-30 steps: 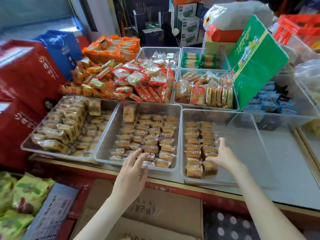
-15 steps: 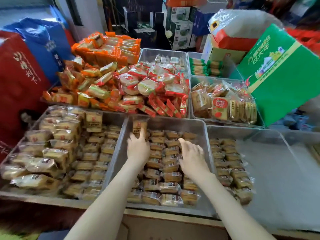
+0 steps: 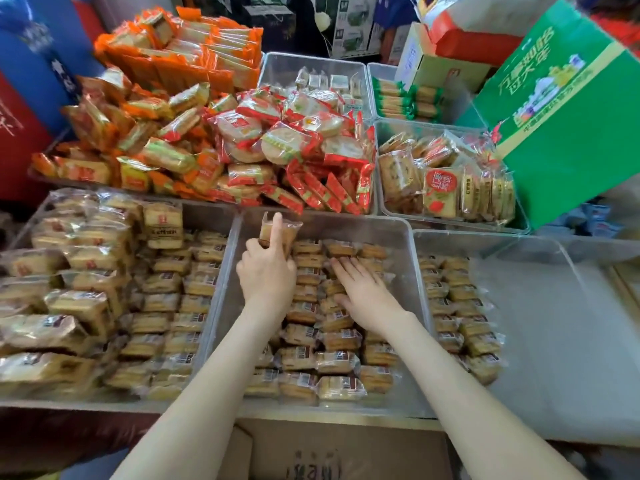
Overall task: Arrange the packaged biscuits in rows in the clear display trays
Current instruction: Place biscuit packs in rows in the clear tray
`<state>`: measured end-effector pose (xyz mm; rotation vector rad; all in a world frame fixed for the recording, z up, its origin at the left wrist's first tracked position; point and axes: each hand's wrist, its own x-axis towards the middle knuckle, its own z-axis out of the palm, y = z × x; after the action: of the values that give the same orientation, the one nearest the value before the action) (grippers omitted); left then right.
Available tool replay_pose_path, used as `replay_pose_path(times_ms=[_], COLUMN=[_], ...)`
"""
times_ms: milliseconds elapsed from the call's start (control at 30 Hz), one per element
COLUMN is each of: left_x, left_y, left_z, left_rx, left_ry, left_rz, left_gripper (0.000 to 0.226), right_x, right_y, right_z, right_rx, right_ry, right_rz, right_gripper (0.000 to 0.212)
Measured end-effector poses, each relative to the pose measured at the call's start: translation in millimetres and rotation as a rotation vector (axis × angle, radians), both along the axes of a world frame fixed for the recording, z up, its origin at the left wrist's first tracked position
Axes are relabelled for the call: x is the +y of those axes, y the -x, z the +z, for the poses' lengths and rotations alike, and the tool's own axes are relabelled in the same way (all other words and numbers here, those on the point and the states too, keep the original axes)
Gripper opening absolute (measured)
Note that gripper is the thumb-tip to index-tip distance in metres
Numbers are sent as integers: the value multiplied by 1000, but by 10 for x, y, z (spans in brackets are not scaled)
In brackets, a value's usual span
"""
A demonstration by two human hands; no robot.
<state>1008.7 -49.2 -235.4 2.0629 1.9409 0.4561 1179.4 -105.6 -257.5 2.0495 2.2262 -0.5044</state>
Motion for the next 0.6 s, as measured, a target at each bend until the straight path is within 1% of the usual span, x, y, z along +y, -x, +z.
replay_pose_path(times_ms=[100,167,200,267,300,333,367,433,500,533,600], left_x=[-339,-621,-755,-1008,-1121,-1220,-1298,-1402,-1460,-1490,-1582], left_y=[135,224,251,253,227,195,163,120,96,83,37], left_z=[152,215,245,317,366,421,475,560,657,714,854], left_rx=[-126,-219,-249,-289,-311,-339,-362,-364,-398,-470,-702], left_ry=[-91,-35,16,76,86,87,74,37,39,65,147], left_rz=[-102,-161,-182,-207,-216,-232,-264,-358,-427,-432,-332], left_gripper=[83,86,89,94,94,94,91,84,77,73,54], right_x=[-223,-423,-526,-707,-781,-850,-907,-1018,-1149,-1223,-1375], right_y=[68,135,186,282,322,342,336,269,156,97,-7], right_z=[159,281,364,593,718,828,926,1093,1201,1256,1361], right_rx=[93,255,394,767,967,1119,1192,1216,1320,1394,1545], right_ry=[-37,-38,-8,105,151,174,166,105,93,96,66], right_rz=[50,55,-1,-201,-303,-390,-460,-554,-623,-652,-707], right_gripper=[72,71,70,67,62,54,43,23,19,21,24])
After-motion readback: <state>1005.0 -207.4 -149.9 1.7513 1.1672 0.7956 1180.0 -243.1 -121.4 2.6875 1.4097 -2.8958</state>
